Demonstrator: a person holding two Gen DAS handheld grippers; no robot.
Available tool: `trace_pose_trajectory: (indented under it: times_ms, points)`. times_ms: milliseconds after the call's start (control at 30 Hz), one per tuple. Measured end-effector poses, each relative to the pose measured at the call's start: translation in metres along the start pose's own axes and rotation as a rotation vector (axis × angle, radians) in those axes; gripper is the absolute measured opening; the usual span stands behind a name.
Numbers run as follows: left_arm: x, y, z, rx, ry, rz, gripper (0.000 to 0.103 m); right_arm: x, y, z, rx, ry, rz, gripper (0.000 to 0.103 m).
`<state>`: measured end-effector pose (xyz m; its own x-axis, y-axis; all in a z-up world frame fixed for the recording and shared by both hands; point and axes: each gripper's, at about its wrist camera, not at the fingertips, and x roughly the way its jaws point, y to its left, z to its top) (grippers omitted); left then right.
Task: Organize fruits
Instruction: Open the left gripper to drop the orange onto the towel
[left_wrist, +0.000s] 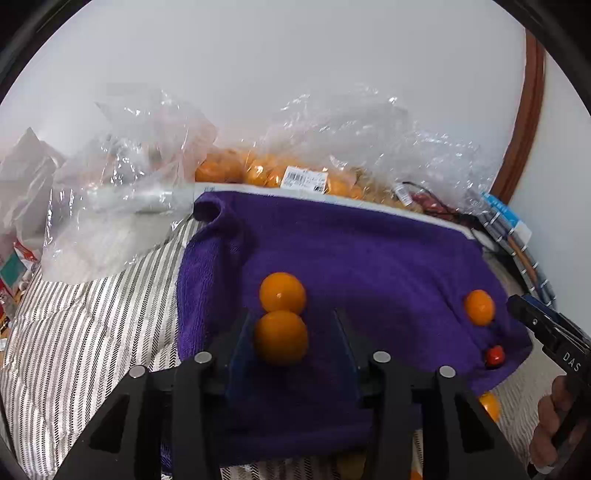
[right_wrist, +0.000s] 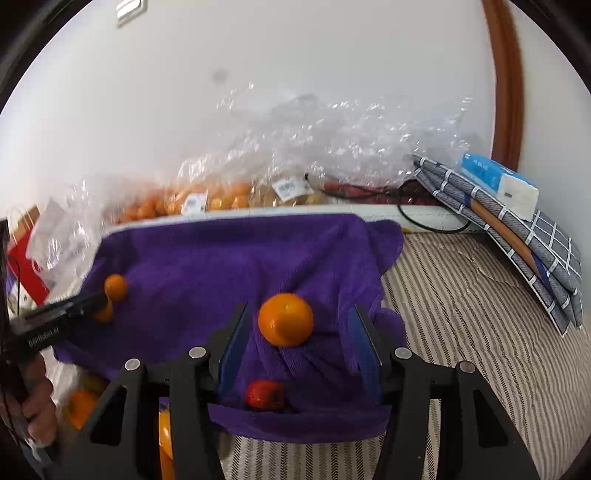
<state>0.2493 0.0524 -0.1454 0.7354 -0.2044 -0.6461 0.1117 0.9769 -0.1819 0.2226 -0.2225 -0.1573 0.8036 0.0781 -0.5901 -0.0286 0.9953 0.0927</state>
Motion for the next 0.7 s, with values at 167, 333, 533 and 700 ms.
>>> trace_pose_trajectory:
  times_ms: [167,333,533,700]
  points:
    - [-0.010,0.009,0.004,-0.037,-0.044,-0.017,0.055,-0.004,-0.004,0.002,0.022,0.027,0.039,0.054]
    - [-0.014,0.019,0.006,-0.080,-0.044,-0.032,0.055,-0.014,-0.007,-0.004,0.032,0.074,0.046,0.054]
    - [-0.025,0.021,0.008,-0.093,-0.078,-0.036,0.055,-0.042,0.008,-0.026,0.008,0.106,0.085,0.052]
    - [-0.044,0.014,0.006,-0.072,-0.054,-0.023,0.053,-0.049,0.027,-0.044,-0.022,0.154,0.115,0.039]
